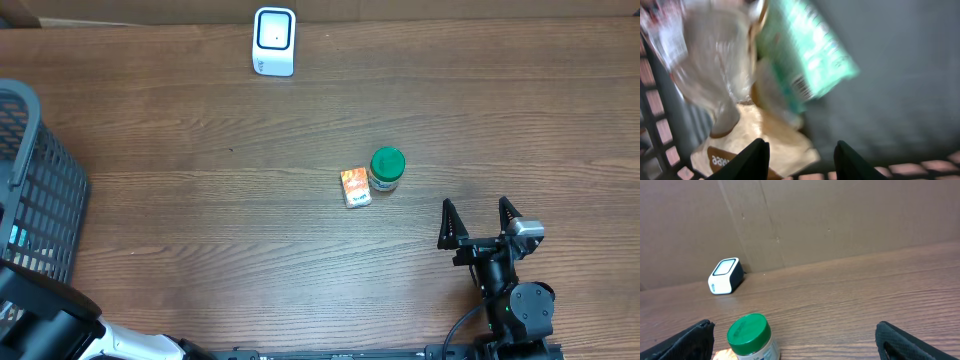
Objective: Scan the item barcode
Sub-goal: 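Return the left gripper to the basket and grasp the clear plastic bag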
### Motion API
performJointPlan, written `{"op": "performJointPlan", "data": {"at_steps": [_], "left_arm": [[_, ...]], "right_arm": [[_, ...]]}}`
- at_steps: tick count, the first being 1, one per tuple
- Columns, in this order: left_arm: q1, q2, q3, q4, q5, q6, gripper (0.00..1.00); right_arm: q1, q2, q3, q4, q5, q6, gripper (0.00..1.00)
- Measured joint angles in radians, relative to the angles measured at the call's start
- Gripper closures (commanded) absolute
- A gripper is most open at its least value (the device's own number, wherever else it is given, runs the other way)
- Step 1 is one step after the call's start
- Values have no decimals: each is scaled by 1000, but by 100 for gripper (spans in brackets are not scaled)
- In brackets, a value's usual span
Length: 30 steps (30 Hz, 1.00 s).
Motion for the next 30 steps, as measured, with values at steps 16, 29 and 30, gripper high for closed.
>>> {"op": "performJointPlan", "data": {"at_steps": [16,29,30], "left_arm": [[42,-2,-60,15,3,-4,11],[87,0,-338,313,-21,39,22],[87,0,-351,329,-23,43,28]], "right_arm": [[0,0,0,-1,0,0,0],[0,0,0,0,0,0,0],[0,0,0,0,0,0,0]]}}
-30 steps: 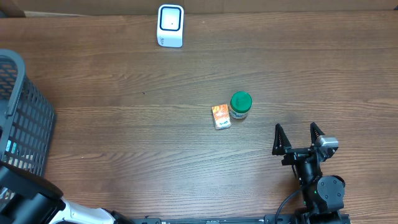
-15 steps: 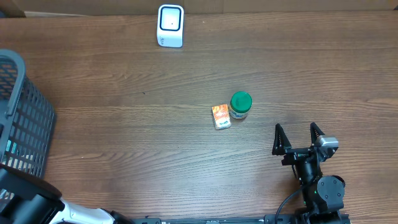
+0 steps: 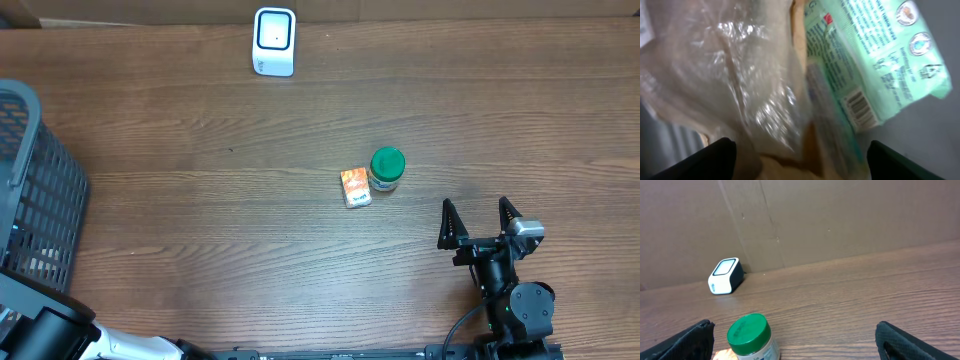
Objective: Scan the item barcode
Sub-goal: 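Return the left gripper to the basket and grasp the clear plastic bag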
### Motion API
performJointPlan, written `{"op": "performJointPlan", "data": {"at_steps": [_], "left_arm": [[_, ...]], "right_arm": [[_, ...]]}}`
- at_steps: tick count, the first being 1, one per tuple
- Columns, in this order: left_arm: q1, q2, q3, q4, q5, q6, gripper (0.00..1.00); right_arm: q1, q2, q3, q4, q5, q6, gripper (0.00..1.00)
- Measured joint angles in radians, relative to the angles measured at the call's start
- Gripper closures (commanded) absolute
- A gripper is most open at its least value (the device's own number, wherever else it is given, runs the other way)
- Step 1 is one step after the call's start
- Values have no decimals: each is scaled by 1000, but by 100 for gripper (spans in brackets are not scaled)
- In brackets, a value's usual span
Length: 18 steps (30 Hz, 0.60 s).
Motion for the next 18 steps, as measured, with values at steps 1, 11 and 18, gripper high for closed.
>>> {"op": "performJointPlan", "data": {"at_steps": [1,11,18], "left_arm": [[0,0,-15,18,-4,4,39],[0,-6,-24,16,-26,22,96],[0,-3,94,-131,31,21,96]], "right_arm": [[0,0,0,0,1,-1,0],[0,0,0,0,0,0,0],[0,0,0,0,0,0,0]]}}
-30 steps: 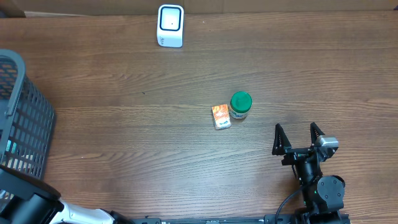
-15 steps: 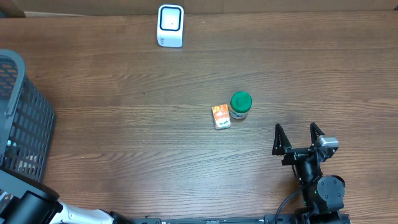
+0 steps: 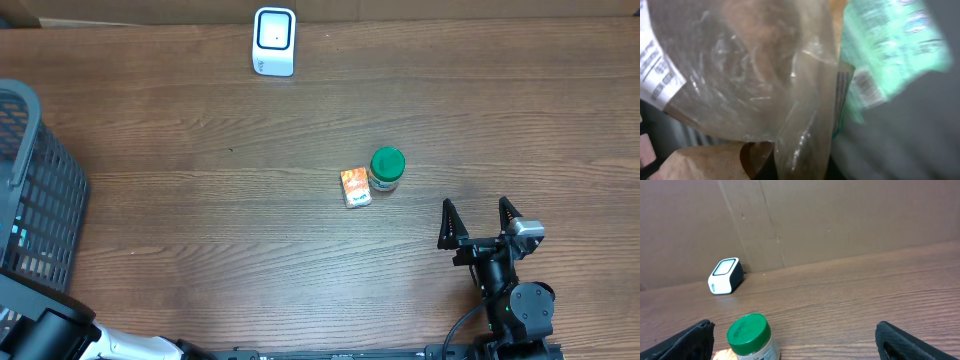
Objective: Scan the item barcode
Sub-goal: 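Return the left gripper to the basket and grasp the clear plastic bag, then present the plastic bag to the scanner and drop it left of the package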
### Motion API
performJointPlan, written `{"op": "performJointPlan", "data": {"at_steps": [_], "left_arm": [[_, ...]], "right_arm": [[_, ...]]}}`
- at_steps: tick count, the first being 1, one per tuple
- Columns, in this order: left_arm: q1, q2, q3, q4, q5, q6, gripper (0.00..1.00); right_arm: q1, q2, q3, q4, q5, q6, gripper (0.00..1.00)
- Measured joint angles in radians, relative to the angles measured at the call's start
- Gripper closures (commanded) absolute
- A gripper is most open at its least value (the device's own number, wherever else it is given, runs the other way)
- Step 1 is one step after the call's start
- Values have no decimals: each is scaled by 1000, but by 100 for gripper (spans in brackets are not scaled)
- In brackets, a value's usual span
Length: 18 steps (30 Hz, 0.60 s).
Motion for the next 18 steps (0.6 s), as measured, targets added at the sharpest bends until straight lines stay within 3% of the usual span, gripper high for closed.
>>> {"op": "performJointPlan", "data": {"at_steps": [12,18], "left_arm": [[-21,-44,688,-269,309,0,96],[-194,-248,824,-334,423,19,96]], "right_arm": [[0,0,0,1,1,0,0],[0,0,0,0,0,0,0]]}}
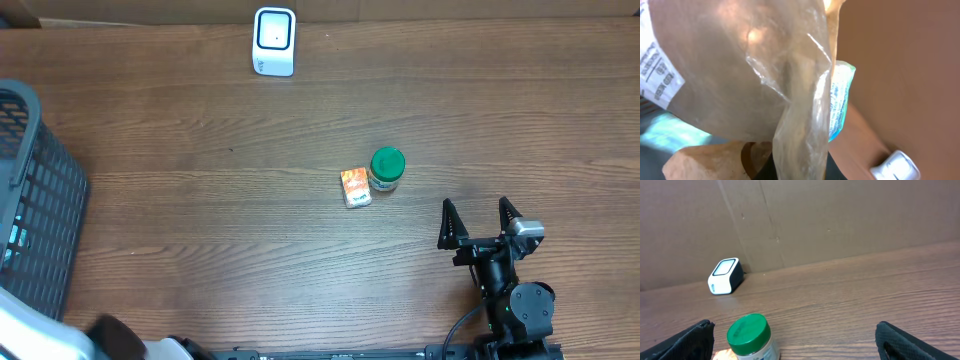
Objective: Scan the item barcode
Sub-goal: 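Present the plastic bag to the scanner and drop it left of the package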
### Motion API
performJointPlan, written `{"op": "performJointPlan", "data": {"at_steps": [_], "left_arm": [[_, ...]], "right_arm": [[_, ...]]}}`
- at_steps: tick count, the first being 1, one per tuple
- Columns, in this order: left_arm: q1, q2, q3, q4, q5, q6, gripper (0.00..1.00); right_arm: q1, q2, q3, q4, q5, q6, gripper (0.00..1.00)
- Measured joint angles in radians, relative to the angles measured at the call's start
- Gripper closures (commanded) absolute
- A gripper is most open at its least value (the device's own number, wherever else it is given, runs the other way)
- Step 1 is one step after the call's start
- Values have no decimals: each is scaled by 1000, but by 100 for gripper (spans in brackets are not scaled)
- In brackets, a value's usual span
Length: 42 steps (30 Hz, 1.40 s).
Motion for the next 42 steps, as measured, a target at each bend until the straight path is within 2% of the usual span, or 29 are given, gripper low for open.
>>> {"op": "performJointPlan", "data": {"at_steps": [4,9,15,19,24,28,31,36,42], "left_arm": [[-249,-101,13,-115,14,53,96],[-588,-98,-61,-210,-13,87,96],[-896,-13,-368,-143,-91,90,96],[-1050,82,-573,-15,-137,54,96],[-1159,167,-700,122,-198,1,93],[-1184,231,-719,156,-223,-24,53],[-1184,244,-719,162,-218,-34,39],[-1179,246,-649,99,-204,-39,36],[-1101,245,-273,-44,-192,-25,36]], "right_arm": [[0,0,0,0,0,0,0],[0,0,0,0,0,0,0],[0,0,0,0,0,0,0],[0,0,0,0,0,0,0],[0,0,0,0,0,0,0],[0,0,0,0,0,0,0],[0,0,0,0,0,0,0],[0,0,0,1,0,0,0],[0,1,0,0,0,0,0]]}}
